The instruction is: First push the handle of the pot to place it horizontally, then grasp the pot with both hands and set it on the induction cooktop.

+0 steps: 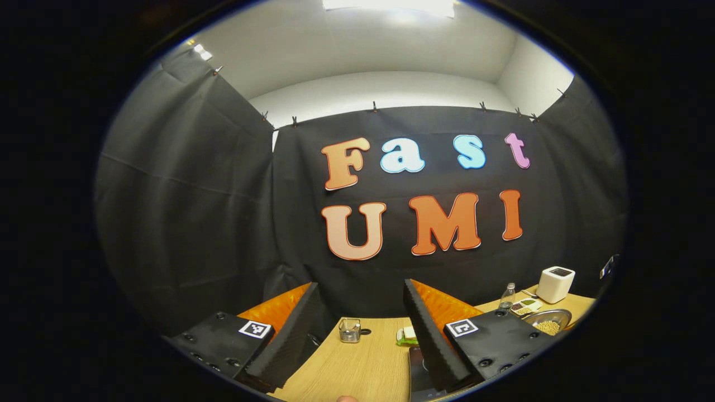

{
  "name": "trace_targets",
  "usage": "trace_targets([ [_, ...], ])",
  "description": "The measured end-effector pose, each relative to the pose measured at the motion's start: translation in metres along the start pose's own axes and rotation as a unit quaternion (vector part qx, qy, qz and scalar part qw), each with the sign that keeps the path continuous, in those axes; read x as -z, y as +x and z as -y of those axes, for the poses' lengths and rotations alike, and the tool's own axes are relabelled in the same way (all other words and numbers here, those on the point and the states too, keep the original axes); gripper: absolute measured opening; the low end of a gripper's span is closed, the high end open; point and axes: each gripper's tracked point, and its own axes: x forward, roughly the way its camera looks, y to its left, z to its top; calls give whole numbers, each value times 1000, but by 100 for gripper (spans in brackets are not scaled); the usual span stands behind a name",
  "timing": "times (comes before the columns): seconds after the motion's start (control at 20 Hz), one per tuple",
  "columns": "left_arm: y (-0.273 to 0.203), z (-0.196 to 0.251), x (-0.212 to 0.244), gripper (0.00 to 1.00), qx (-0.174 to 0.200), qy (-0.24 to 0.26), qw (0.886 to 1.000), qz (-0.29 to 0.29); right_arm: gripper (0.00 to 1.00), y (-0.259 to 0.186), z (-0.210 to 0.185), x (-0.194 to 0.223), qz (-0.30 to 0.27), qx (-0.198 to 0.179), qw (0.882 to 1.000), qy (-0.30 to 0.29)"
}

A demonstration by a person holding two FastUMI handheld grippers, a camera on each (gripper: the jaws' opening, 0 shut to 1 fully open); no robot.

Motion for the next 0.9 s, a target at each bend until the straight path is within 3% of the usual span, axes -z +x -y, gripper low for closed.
trace_targets([
  [0.6, 1, 1, -8, 99, -1, 13, 1000, 8, 0, 38, -27, 41, -59, -29, 998, 17],
  [0.9, 4, 1, -12, 98, -6, 13, 1000, 14, 0, 41, 1, 40, -55, -3, 998, 36],
])
